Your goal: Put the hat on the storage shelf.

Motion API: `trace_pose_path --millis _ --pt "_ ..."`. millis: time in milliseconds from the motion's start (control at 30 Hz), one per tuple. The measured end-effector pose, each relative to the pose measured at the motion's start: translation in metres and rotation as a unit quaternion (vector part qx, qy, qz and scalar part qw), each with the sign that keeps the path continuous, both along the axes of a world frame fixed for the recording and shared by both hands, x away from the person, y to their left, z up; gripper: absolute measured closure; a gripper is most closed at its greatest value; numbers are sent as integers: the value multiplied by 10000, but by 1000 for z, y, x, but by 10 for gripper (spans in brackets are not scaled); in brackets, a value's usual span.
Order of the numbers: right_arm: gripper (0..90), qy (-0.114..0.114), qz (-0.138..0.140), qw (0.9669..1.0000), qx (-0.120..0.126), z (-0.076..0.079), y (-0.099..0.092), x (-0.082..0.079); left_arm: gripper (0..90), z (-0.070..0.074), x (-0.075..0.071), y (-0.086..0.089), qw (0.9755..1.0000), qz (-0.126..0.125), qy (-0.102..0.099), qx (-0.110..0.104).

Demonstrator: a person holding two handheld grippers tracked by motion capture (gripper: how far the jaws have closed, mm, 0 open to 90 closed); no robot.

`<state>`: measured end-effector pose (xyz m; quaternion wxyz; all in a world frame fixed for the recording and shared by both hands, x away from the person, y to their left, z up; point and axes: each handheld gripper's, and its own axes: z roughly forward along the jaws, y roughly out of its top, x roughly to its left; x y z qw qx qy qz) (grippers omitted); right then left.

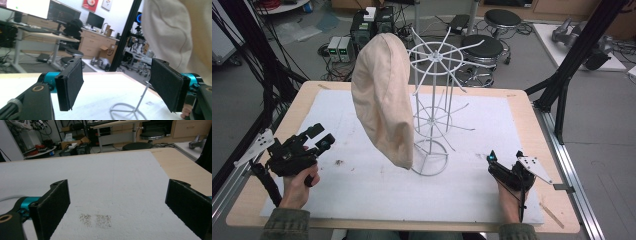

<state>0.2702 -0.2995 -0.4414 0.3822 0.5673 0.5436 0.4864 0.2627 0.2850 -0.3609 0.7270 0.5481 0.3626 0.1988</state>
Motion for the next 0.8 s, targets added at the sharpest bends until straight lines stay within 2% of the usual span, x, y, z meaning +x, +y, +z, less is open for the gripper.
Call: trace_pose_path --millis 100,200,367,533,667,700,800 --pt "46 18 8 10000 14 0 0 0 270 -3 -2 4 9998 177 15 38" --pt "47 25 21 10000 -12 0 1 0 269 -7 -3 6 9991 373 16 183" --pt "47 17 7 10000 23 0 1 0 263 -14 -4 9 9966 738 58 349" --pt "47 -5 51 10000 -20 0 1 0 259 -27 -6 14 9913 1226 110 474" --pt "46 4 61 10000 -12 0 2 -1 264 -39 -6 16 9878 1407 203 631" --pt "46 5 60 10000 -8 0 2 -1 264 -39 -6 16 9878 1407 203 631" --pt "46 17 56 10000 24 1 3 -1 260 -48 -7 17 9831 1645 214 780"
